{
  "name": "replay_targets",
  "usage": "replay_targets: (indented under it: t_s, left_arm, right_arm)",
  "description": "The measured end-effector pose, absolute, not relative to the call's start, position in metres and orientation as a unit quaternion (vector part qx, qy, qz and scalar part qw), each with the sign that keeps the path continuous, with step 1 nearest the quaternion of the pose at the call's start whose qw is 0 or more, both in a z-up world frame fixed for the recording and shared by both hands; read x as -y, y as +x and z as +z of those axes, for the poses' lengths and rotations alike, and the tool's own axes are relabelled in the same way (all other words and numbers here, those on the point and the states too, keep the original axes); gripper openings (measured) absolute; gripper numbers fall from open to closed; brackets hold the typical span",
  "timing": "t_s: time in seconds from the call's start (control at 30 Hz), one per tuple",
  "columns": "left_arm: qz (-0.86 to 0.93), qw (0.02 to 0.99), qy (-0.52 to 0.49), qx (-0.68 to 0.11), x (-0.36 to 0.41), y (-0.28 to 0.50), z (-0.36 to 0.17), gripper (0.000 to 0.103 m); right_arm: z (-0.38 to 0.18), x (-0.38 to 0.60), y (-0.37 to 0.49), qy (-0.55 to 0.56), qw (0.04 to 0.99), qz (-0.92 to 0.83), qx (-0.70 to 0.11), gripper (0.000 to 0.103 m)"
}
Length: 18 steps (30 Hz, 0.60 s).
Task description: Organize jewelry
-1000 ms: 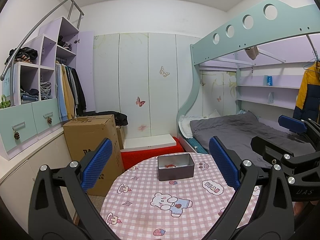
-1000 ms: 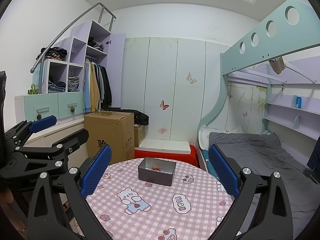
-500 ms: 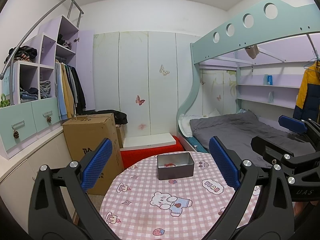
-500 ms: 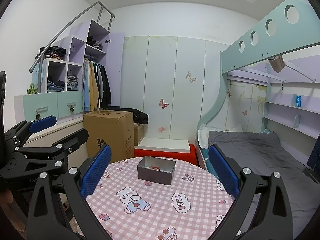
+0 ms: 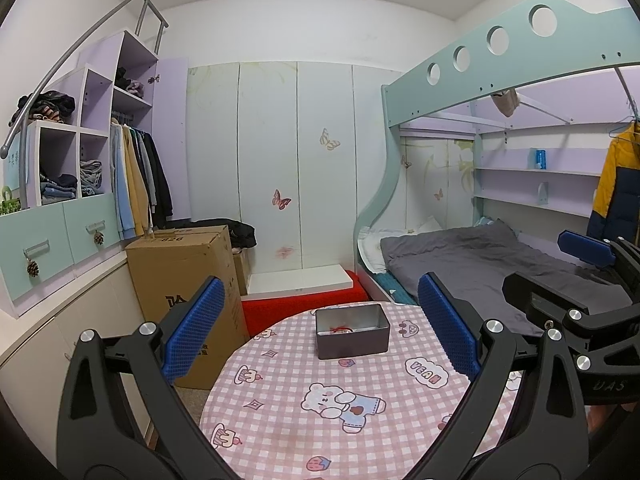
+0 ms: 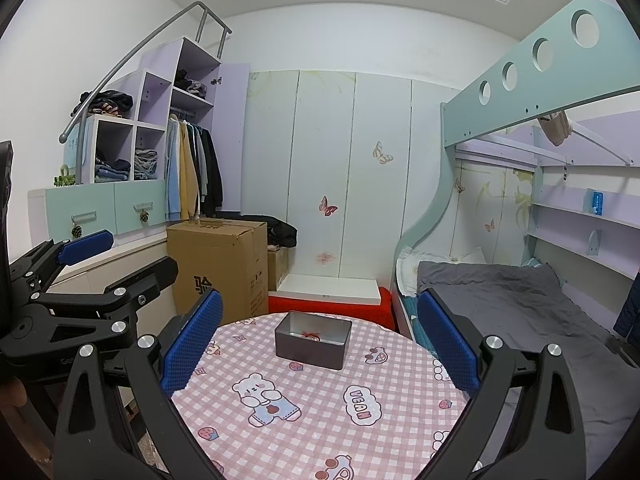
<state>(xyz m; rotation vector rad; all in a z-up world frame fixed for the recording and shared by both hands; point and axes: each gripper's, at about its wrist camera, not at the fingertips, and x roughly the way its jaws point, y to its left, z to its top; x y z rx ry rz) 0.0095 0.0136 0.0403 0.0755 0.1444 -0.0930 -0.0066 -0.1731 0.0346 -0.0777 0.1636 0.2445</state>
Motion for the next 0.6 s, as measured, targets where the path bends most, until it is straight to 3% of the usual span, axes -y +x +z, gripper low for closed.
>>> replay_targets:
  t_s: [0.6]
  left_arm:
    - [-0.043, 0.996, 0.04, -0.071, -0.0135, 0.0112, 0.0395, 0.095]
  right_arm:
    - [0.0344, 0.1731, -0.0026, -0.04, 0.988, 0.121, -0.084, 0.094]
